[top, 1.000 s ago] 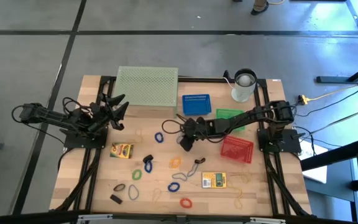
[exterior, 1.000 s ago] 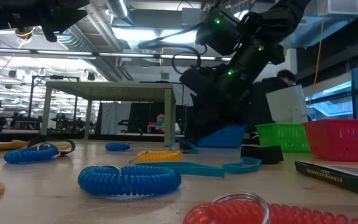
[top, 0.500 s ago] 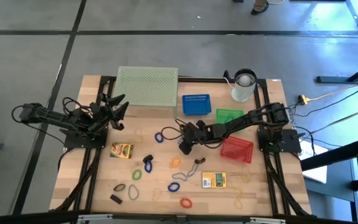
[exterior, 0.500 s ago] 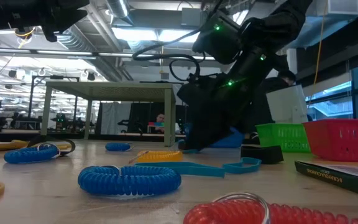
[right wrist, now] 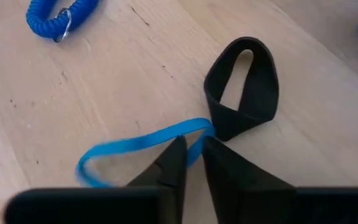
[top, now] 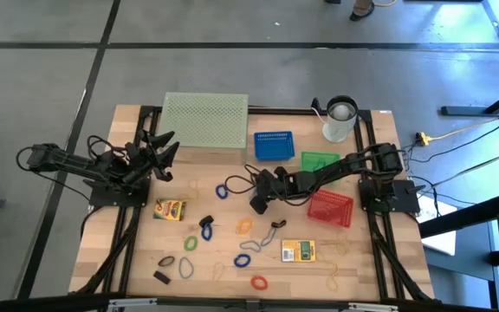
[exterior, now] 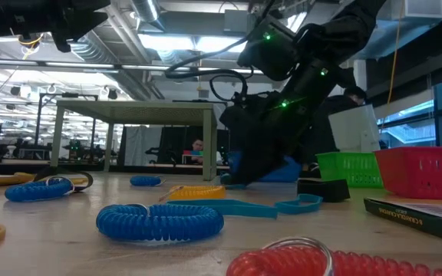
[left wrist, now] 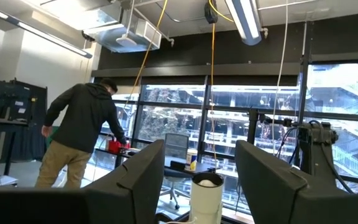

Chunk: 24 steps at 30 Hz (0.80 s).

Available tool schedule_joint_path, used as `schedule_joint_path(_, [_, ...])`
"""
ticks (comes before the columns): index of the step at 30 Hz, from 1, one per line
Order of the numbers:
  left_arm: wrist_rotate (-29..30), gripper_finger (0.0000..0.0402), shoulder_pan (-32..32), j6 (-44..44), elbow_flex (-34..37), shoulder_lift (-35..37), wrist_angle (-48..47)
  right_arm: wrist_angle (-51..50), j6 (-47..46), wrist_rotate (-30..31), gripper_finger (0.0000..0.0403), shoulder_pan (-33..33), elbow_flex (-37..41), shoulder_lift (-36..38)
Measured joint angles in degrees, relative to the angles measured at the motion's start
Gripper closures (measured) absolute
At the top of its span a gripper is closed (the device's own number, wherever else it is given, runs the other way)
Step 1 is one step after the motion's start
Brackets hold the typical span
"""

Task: Pick & Place Office Desk Supplies
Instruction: Put the blue rubber band into the green bin

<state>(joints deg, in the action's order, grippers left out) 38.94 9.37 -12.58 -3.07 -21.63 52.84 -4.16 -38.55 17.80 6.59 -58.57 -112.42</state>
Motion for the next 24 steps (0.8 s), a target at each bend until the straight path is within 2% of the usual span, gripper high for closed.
schedule_joint_path(4, [0.0,0.0212,0.0,0.0,0.0,0.0,0.0,0.1,0.0,-0.3,0.0395,0.0,0.0,-0.1])
schedule_joint_path(17, [0.0,0.0212,0.0,-0.1,0.0,0.0,-0.4,-0.1,2.7,-2.0,0.0401,0.1,0.4,2.9])
schedule_joint_path(24, [0.0,0.0212,0.0,-0.1,0.0,0.0,-0.4,2.2,6.1,0.0,0.0402,0.0,0.4,6.8])
